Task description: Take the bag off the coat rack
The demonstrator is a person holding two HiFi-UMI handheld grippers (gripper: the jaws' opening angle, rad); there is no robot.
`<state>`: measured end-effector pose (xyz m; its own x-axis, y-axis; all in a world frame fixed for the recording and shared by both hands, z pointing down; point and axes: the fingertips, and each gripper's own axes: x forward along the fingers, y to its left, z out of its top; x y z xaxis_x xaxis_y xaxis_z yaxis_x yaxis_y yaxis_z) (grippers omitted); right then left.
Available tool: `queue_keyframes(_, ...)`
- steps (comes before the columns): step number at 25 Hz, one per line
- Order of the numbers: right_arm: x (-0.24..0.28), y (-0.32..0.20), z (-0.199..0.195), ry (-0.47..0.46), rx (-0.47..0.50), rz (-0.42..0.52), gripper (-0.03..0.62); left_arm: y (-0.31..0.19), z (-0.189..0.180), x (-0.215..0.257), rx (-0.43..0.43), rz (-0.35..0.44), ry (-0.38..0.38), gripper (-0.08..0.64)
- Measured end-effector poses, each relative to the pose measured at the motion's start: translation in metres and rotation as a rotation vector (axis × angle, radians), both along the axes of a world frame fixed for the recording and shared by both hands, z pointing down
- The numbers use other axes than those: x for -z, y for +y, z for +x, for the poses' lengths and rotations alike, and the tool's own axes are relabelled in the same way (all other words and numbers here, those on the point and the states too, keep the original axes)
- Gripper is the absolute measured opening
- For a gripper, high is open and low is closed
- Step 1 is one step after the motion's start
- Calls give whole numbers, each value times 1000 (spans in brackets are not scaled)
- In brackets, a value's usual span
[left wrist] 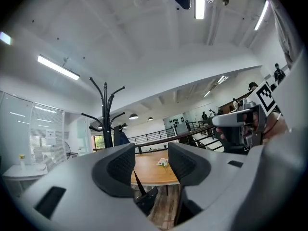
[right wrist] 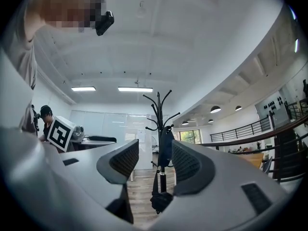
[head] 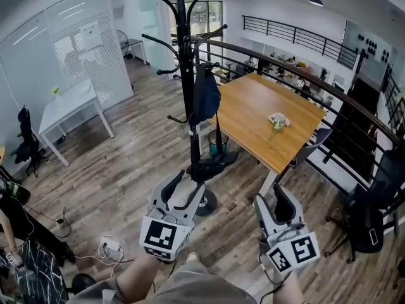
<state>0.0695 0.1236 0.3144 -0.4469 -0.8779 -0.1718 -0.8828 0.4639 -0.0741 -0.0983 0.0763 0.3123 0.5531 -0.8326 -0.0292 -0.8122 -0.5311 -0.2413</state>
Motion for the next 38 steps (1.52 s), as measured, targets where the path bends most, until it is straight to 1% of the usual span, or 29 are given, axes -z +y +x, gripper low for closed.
queue_keyframes(2,-4,-3,3,5,8,-5,207,-2,1,-3,4,-2,2,219)
queue_keyframes(7,-12,-22,0,27,27,-22,207,-18,0,-16,2,-46,0,219)
queue_keyframes(13,-23,-63,4,52,24,-47,207,-57,-2,-21,4,-60,15,219)
queue_keyframes(20,-22,-136,-1,72,31,-53,207,-122,-2,-22,-12,-70,26,219)
queue_keyframes(25,-20,-196,-13,89,42,-63,207,-178,-7,-21,-27,-82,29,219)
queue_keyframes(32,-15,-278,-29,93,40,-73,207,-260,-6,-15,-69,-95,19,219)
queue_keyframes(38,-19,-329,-39,97,28,-78,207,-313,-7,-22,-107,-129,27,202)
